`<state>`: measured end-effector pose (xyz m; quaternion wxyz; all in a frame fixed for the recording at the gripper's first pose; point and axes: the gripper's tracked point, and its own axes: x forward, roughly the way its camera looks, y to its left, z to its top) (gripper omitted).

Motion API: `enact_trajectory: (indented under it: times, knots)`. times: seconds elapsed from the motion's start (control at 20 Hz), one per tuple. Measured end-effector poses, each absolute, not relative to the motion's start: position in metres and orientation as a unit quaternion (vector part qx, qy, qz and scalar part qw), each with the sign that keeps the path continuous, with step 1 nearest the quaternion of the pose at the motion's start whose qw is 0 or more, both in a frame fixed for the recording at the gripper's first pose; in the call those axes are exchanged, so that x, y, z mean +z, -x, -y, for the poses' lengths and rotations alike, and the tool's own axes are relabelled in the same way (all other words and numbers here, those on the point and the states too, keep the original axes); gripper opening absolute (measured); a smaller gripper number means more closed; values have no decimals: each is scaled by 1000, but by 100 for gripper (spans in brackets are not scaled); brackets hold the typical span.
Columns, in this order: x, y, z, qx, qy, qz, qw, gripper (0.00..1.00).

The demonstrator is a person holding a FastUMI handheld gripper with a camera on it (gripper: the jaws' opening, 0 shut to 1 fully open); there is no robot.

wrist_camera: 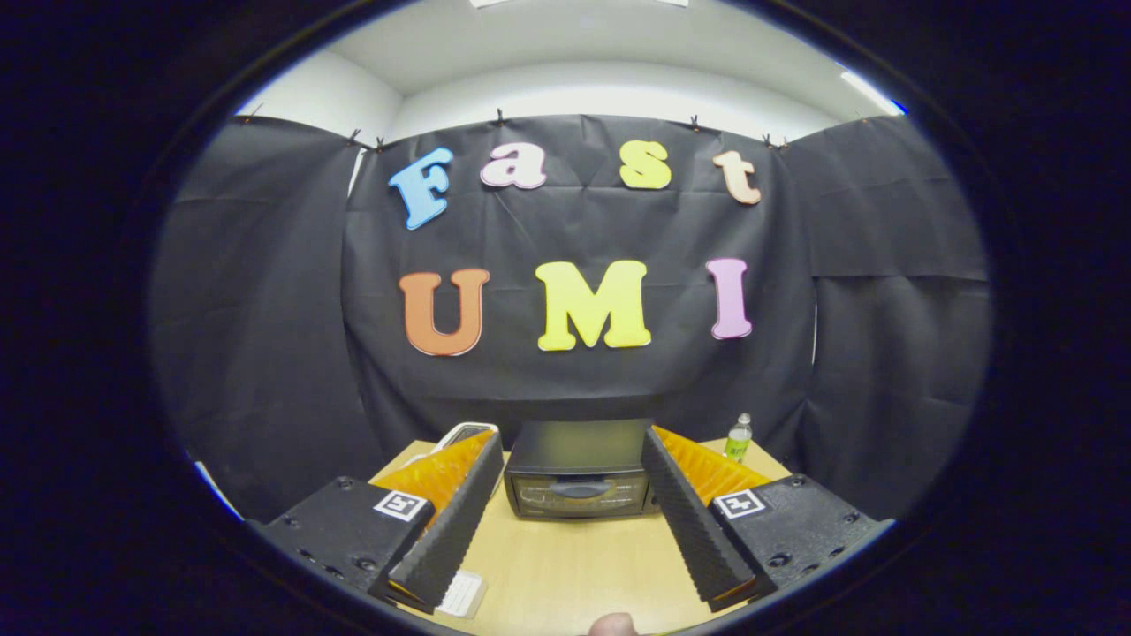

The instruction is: Open the toaster oven, put the food inside, and close the toaster oven door.

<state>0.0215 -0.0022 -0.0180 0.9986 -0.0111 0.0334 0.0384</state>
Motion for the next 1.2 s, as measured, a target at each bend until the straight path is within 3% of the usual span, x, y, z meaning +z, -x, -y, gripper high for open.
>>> enact_trajectory:
  times: [1.2]
  knots:
    - [-57, 15, 25, 71, -19, -56, 996, 100]
